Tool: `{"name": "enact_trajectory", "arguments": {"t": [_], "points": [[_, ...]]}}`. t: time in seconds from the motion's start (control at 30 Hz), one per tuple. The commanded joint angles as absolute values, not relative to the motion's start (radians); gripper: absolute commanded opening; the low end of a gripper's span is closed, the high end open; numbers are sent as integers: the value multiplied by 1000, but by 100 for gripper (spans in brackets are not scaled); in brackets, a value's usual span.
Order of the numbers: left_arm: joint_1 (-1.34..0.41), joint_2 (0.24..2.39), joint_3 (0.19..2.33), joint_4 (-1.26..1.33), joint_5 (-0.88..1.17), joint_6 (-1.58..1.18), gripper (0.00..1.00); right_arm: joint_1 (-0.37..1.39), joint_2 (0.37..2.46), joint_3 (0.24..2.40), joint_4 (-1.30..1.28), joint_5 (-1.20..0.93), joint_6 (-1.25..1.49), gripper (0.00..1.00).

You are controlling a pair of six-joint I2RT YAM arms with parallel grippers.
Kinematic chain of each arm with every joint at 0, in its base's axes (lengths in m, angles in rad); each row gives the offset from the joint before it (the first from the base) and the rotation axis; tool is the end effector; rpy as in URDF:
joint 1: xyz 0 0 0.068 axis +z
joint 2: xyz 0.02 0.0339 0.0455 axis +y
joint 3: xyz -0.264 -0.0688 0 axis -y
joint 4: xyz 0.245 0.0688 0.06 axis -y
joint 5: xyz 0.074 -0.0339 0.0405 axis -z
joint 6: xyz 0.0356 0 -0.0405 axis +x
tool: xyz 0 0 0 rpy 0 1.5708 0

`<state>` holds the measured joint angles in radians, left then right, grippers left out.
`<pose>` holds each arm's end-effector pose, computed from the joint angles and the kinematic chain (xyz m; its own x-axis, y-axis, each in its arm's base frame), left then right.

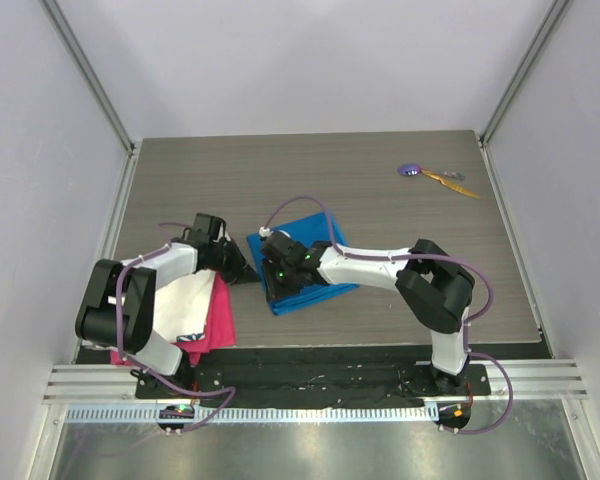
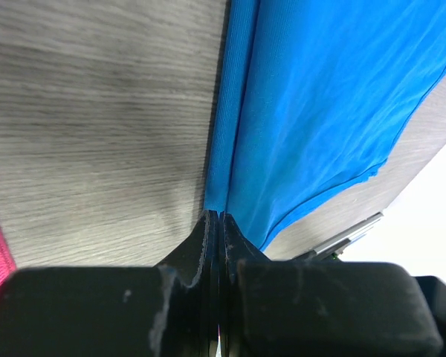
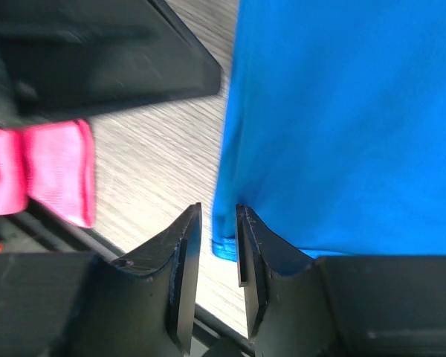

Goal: Fold the napkin into a case and place the utensils inside
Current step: Smooth out the square-folded napkin at the center of the board.

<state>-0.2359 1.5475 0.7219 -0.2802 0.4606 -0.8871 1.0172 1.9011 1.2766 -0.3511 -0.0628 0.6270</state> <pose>0.2603 -0.0789 0.1434 -0.8615 -0.5071 0.0248 -0.4191 0.6827 -0.5986 0.2089 0.3422 0.1780 -0.8615 -0.2801 -0.4235 -0.4470 0.8139 0.3710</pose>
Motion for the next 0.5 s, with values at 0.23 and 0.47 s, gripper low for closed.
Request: {"name": "enact_trajectory", "arguments": {"t": [0.23, 0.47], "points": [[-178, 1571, 799, -264, 525, -893, 0, 1057, 1939, 1351, -445, 71, 563, 32], [-130, 1598, 834, -278, 515, -919, 0, 1063, 1936, 1371, -460, 87, 552, 14]]}}
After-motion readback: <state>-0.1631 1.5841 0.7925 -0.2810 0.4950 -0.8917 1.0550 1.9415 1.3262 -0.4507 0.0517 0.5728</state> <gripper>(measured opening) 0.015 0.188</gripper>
